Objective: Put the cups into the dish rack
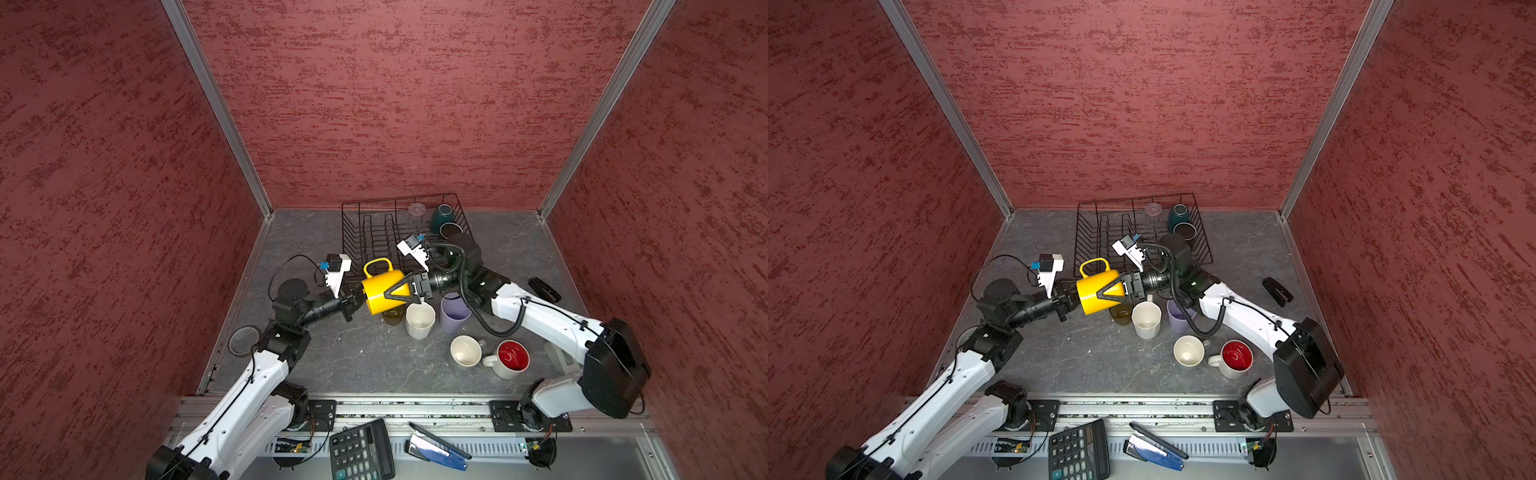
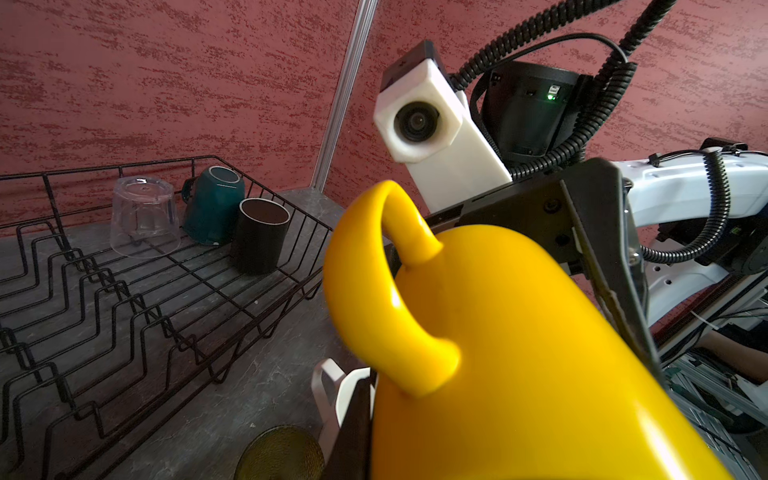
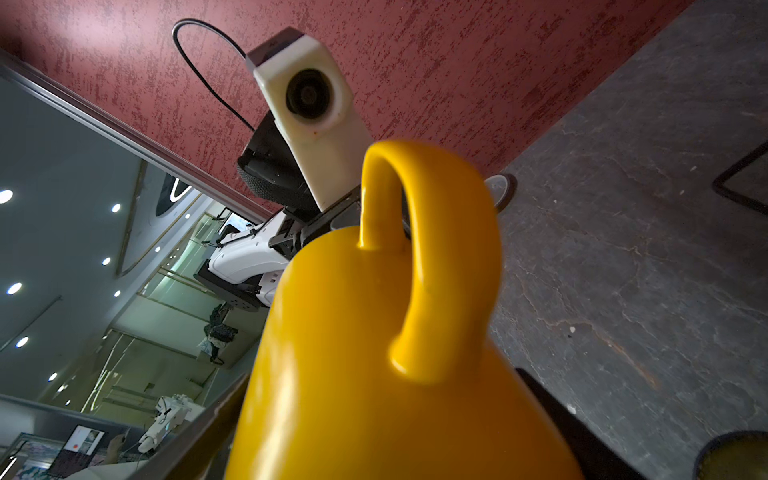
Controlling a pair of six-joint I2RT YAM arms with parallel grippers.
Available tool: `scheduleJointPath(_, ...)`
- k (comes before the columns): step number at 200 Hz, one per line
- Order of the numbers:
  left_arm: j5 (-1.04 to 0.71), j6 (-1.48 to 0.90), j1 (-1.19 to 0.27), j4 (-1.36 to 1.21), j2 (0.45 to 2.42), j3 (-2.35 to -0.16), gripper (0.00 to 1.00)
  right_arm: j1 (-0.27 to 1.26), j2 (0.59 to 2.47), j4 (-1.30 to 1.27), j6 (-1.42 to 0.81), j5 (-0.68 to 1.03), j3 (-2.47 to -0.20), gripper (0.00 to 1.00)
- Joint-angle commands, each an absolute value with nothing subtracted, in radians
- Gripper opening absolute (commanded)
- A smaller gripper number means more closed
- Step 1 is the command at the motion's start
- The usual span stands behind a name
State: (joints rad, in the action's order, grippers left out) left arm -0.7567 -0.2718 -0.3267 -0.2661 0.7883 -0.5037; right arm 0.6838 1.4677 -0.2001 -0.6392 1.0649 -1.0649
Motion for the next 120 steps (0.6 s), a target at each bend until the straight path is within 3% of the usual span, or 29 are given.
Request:
scheduleJointPath(1, -0.75, -0.283, -0.332, -0.396, 0.781, -0.53, 0.0, 0.687, 1.466, -0.178, -0.625, 1.028, -1.063, 0.77)
scheduleJointPath(60, -0.714, -0.292, -0.332, -0.385, 0.773, -0.531, 0.0, 0.687, 1.459, -0.192, -0.63, 1.01, -1.062, 0.56)
scheduleJointPath(120, -0.65, -0.29, -0.328, -0.324, 0.746, -0.542, 0.18, 0.687, 1.458, -0.222, -0.65, 0.99, -1.062, 0.36)
